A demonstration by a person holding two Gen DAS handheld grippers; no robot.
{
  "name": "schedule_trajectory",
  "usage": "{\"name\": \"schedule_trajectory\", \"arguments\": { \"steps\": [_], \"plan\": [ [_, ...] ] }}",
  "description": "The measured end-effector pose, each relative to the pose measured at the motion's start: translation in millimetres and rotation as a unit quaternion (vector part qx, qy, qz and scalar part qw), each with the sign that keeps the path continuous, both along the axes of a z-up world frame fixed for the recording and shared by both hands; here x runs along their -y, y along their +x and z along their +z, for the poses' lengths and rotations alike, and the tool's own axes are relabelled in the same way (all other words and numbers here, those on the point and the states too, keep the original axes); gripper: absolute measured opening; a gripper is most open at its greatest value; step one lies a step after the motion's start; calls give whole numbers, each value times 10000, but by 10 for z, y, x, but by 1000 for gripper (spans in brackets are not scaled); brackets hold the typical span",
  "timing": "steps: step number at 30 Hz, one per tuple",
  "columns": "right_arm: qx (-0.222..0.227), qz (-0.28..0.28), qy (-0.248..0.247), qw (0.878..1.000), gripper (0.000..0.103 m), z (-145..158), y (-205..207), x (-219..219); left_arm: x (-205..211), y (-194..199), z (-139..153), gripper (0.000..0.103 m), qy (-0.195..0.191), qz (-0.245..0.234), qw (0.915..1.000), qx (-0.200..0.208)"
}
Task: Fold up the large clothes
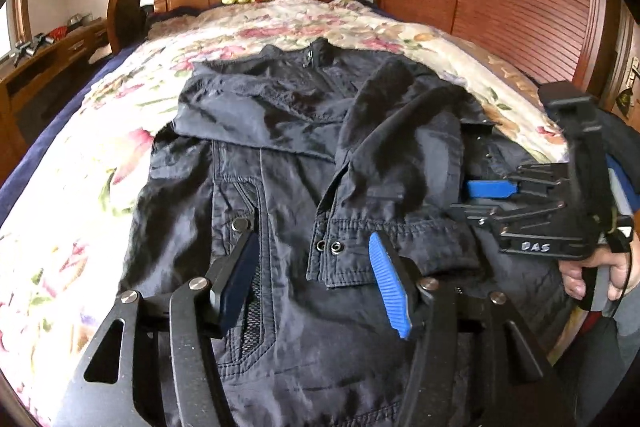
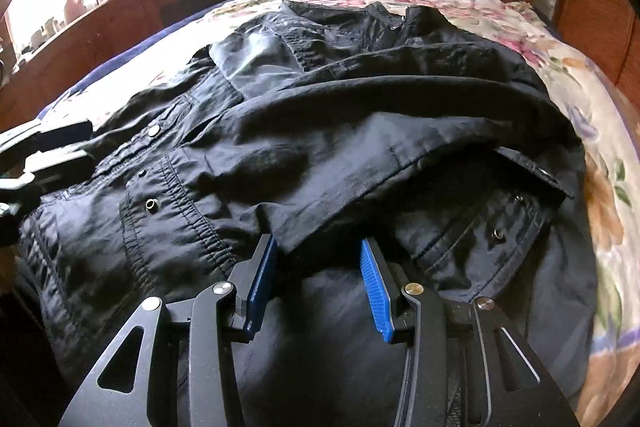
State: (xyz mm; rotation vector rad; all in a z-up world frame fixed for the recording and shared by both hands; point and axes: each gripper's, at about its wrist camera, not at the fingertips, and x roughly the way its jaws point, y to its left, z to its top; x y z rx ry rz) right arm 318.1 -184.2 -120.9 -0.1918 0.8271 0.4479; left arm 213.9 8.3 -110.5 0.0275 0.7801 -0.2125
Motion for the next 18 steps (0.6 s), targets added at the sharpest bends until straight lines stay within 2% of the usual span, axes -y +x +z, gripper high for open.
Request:
{"name": "schedule_trajectory", "arguments": {
  "steps": [10, 15, 18],
  "plan": [
    [208, -83, 10, 9997, 44, 95, -116, 148, 78, 195, -307, 59, -79, 45, 9978, -653],
    [319, -150, 55, 9994, 44, 170, -229, 200, 127, 225, -358, 59, -83, 45, 9974, -721],
    [383, -196, 109, 9990, 44, 225, -279, 264, 153, 237, -382, 56, -209, -46, 9966, -795]
  ]
}}
